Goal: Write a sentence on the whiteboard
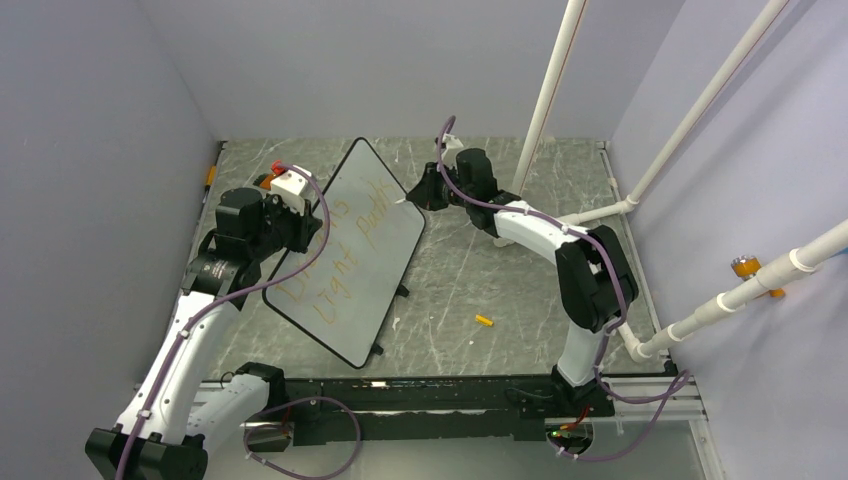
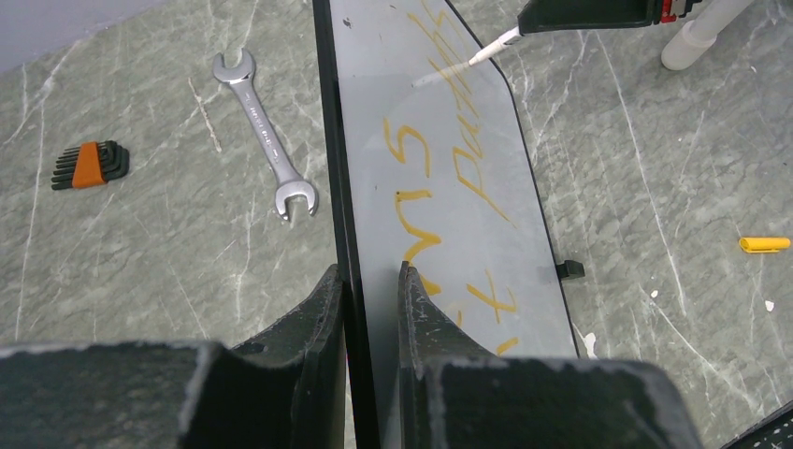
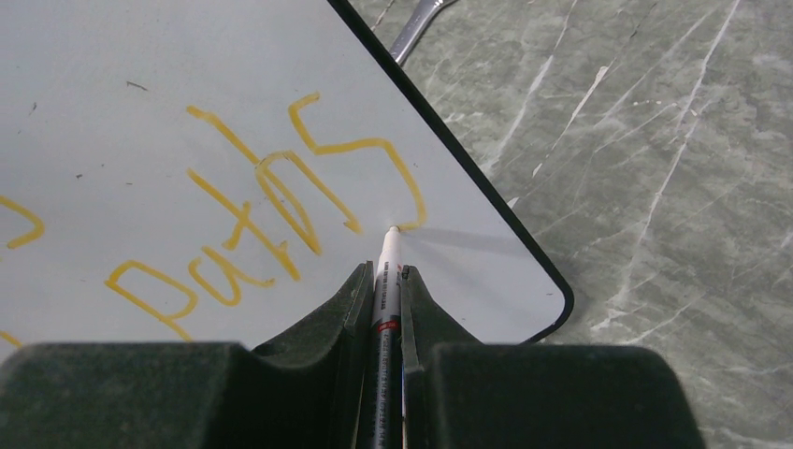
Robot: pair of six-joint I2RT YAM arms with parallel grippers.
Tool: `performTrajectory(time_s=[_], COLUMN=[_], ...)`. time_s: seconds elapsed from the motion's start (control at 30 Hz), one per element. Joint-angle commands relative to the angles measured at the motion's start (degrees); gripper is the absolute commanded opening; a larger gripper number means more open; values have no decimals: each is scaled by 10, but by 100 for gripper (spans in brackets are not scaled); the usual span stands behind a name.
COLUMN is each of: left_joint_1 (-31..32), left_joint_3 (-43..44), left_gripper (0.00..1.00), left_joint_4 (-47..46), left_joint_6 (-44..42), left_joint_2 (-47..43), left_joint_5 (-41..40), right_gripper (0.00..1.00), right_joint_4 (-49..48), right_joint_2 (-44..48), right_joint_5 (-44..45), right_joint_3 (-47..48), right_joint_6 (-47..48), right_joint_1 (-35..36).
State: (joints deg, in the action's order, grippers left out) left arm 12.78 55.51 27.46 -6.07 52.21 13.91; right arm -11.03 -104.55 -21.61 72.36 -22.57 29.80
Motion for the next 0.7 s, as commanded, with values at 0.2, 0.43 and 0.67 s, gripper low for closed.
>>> performTrajectory(time_s=[0.2, 0.43, 0.67], left_joint_1=[11, 11, 12], left_joint_3=[-23, -25, -25], left_gripper=[0, 0, 0], left_joint_4=[84, 83, 83], left_joint_6=[-52, -52, -52], left_joint_2=[7, 9, 6], left_joint_5=[28, 27, 25], right_gripper=[0, 0, 0], right_joint_4=[24, 51, 65], right_joint_2=[48, 102, 180], right_joint_5=[-14, 0, 15], right_joint_3=[44, 46, 20], right_joint_6=[6, 15, 12], right_joint_1=[5, 6, 6])
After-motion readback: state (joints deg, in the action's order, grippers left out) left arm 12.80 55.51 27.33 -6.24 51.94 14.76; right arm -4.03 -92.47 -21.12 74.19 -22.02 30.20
